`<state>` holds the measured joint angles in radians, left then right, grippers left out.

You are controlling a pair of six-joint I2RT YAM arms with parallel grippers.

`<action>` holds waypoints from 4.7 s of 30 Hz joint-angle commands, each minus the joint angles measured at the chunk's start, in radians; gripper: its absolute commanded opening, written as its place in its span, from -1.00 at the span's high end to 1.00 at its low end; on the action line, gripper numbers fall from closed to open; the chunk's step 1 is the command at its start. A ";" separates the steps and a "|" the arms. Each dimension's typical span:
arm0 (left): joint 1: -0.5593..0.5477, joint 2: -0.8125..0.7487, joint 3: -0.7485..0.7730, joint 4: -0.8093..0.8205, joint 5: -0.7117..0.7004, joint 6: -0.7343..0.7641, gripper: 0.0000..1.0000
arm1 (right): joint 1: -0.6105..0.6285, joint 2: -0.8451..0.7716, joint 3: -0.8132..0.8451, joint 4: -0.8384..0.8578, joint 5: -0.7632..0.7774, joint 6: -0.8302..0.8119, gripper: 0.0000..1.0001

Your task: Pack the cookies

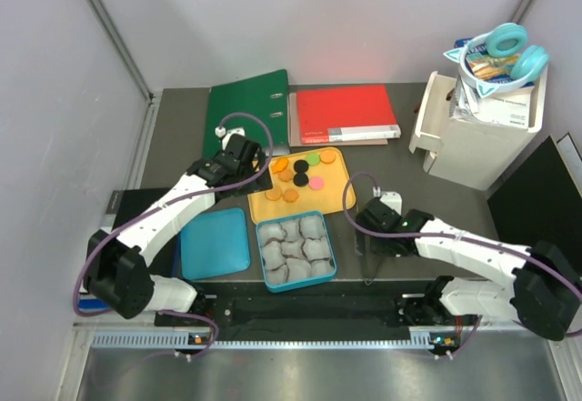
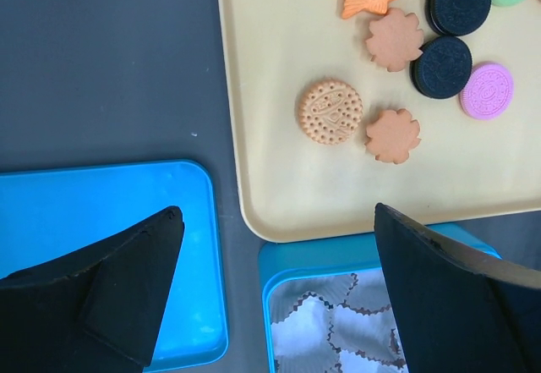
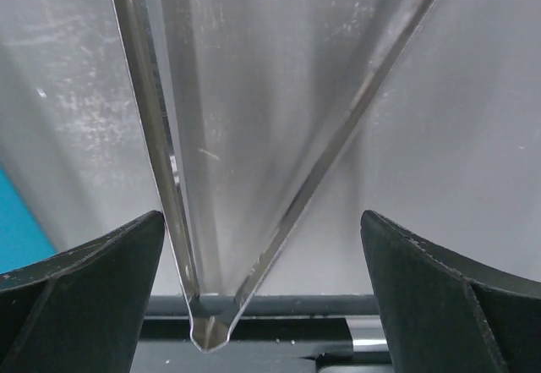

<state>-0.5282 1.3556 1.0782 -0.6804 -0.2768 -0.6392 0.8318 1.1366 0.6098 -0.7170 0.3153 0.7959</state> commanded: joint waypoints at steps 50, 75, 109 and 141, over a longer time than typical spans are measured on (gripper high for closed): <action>0.000 0.053 -0.046 0.071 0.064 -0.039 -0.98 | 0.018 0.056 -0.007 -0.065 0.031 0.108 0.17; 0.002 0.068 0.054 0.042 -0.007 -0.054 -0.98 | 0.018 0.073 0.545 -0.036 0.113 -0.313 0.08; 0.000 -0.125 -0.035 -0.028 -0.117 -0.060 -0.98 | 0.016 0.472 0.722 0.119 -0.179 -0.442 -0.12; 0.000 -0.084 -0.037 -0.025 -0.117 -0.054 -0.98 | -0.026 0.525 0.676 0.133 -0.200 -0.419 0.44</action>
<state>-0.5282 1.2724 1.0504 -0.7189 -0.3828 -0.6899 0.8173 1.6596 1.2549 -0.6079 0.1169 0.3702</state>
